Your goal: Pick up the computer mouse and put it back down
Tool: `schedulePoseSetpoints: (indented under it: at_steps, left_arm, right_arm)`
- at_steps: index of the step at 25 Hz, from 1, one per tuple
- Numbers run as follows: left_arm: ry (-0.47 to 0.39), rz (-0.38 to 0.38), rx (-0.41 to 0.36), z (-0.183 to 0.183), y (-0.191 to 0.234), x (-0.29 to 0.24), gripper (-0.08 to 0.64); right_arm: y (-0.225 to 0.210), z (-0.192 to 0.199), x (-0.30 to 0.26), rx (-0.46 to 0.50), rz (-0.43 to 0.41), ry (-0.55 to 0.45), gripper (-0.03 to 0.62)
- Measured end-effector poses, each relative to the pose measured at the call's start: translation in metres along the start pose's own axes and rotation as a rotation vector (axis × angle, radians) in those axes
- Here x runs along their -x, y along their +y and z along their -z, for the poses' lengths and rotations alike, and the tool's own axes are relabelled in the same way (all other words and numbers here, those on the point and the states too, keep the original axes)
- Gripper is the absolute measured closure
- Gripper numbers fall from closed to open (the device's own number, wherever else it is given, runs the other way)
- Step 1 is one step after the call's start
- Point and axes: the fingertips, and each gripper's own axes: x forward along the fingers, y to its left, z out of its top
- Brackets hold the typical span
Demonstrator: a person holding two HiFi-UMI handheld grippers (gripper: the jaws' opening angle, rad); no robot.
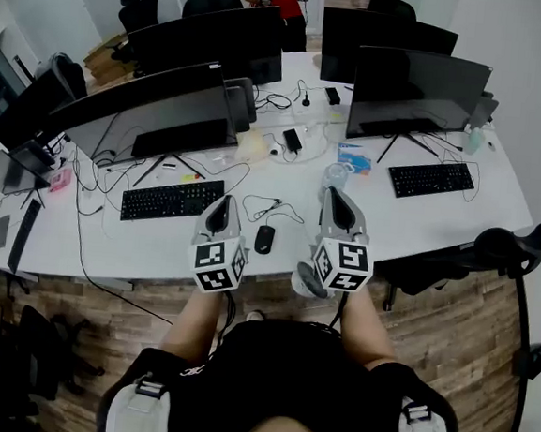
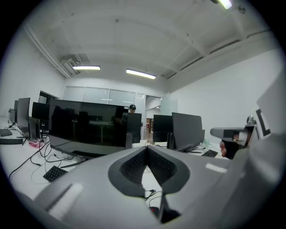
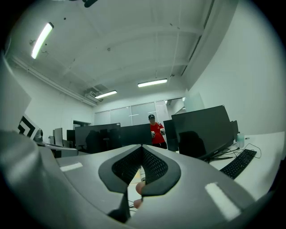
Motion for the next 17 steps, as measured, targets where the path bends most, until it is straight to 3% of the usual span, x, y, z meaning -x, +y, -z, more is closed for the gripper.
schedulePoseSetpoints:
  at_steps: [17]
  left_arm:
    - [-0.005,0.033,0.023,-0.0026,-0.0098,0.0054,0.505]
  right_arm:
    - [0.0033,0.0068,0.0075,0.011,0.001,0.019,0.592]
